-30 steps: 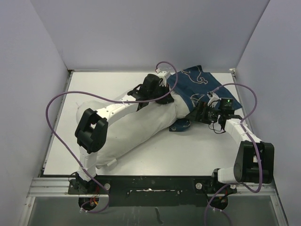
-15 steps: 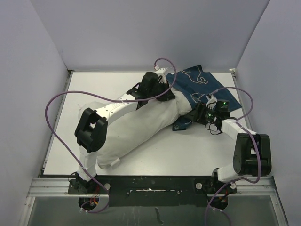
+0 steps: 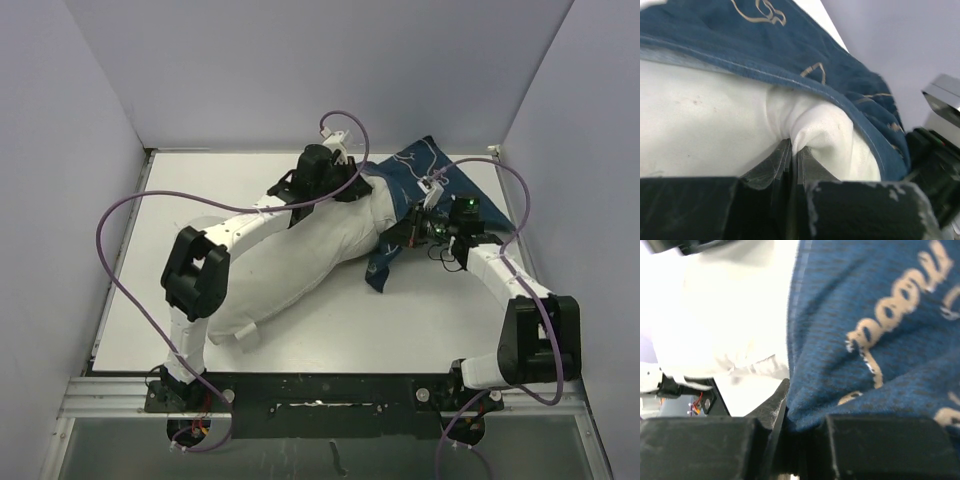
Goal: Put the pillow into the pillowcase
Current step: Stuff the pillow into the pillowcase.
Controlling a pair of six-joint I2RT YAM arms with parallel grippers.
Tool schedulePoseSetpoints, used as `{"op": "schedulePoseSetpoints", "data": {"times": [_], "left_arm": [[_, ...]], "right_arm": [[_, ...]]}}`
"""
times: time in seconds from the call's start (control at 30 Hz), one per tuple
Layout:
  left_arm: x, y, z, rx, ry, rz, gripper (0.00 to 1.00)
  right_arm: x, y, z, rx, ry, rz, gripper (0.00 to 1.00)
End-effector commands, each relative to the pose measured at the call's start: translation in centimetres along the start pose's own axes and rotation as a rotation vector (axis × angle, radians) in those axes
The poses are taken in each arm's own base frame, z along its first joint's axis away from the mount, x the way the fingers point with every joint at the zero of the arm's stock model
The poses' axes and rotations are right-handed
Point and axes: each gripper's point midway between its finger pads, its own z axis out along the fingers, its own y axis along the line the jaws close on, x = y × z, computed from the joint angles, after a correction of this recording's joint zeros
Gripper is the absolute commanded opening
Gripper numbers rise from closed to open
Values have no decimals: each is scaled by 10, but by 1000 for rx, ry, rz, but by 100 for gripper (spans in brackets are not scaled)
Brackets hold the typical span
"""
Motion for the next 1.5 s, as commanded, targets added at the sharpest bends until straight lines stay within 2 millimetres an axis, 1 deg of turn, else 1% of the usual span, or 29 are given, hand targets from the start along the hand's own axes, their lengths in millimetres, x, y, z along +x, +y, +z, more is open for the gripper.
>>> {"op": "schedulePoseSetpoints", "data": {"times": [0.0, 0.03, 0.1, 0.13, 0.17, 0.2, 0.27, 0.3, 0.37, 0.4, 0.47, 0.53, 0.63, 0.67, 0.73, 0.8, 0.83, 0.87, 0.93, 0.97, 1.03, 1.07, 1.17, 1.23, 1.27, 1.3, 1.4, 1.43, 1.47], "left_arm": [[-51, -36, 12, 115, -161, 46, 0], [-45, -40, 12, 147, -139, 62, 0], [-23, -50, 12, 248, -72, 89, 0], [-10, -56, 10, 308, -28, 101, 0], [4, -60, 6, 367, 18, 120, 0], [17, -62, 2, 404, 54, 143, 8], [36, -61, -7, 426, 94, 230, 34], [42, -60, -12, 431, 96, 295, 43], [41, -57, -25, 425, 66, 425, 58], [38, -57, -31, 427, 45, 494, 62], [27, -57, -40, 409, 3, 639, 68], [16, -63, -47, 412, -19, 776, 70], [14, -77, -47, 428, -19, 927, 71], [16, -82, -43, 424, -29, 985, 72], [27, -94, -34, 437, -30, 1065, 74], [42, -96, -21, 444, -9, 1105, 75], [51, -93, -12, 443, 6, 1107, 75], [55, -88, -5, 432, 9, 1104, 74], [59, -76, 10, 393, -2, 1105, 73], [58, -71, 18, 368, -13, 1110, 68], [53, -61, 35, 313, -37, 1102, 55], [51, -59, 42, 300, -45, 1094, 52], [61, -52, 61, 295, -18, 1037, 43], [74, -47, 67, 290, 9, 992, 39], [80, -44, 67, 285, 21, 973, 39], [87, -41, 66, 286, 31, 965, 40], [100, -30, 66, 266, 45, 948, 61], [103, -27, 66, 267, 48, 952, 65], [106, -26, 67, 274, 52, 956, 67]], "right_arm": [[-14, 26, -18, -104, 10, -104, 0], [-18, 5, -21, -57, -3, -65, 0], [-17, -31, -25, 14, 12, -18, 0], [-14, -45, -25, 50, 33, -16, 0], [-11, -56, -25, 75, 50, -17, 0], [-9, -62, -25, 88, 59, -17, 0], [-5, -70, -25, 102, 76, -20, 0], [-4, -70, -25, 101, 81, -31, 0], [-2, -70, -26, 102, 91, -55, 0], [-2, -70, -27, 103, 97, -70, 0], [1, -69, -29, 100, 107, -91, 0], [4, -67, -29, 85, 114, -100, 0], [9, -64, -29, 65, 118, -94, 0], [9, -63, -29, 62, 118, -93, 0], [9, -62, -30, 56, 116, -94, 0], [8, -59, -30, 47, 112, -97, 0], [8, -58, -30, 41, 112, -99, 0], [7, -57, -30, 36, 111, -104, 1], [6, -55, -31, 25, 113, -109, 1], [6, -54, -31, 19, 116, -116, 1], [7, -52, -32, 8, 121, -125, 1], [9, -51, -33, 4, 126, -127, 1], [11, -49, -35, 5, 137, -146, 1], [11, -50, -39, 16, 136, -154, 1], [10, -51, -41, 21, 132, -153, 1], [9, -52, -42, 25, 129, -152, 1], [11, -54, -44, 28, 131, -145, 1], [12, -54, -44, 27, 131, -144, 1], [12, -54, -44, 24, 132, -138, 1]]}}
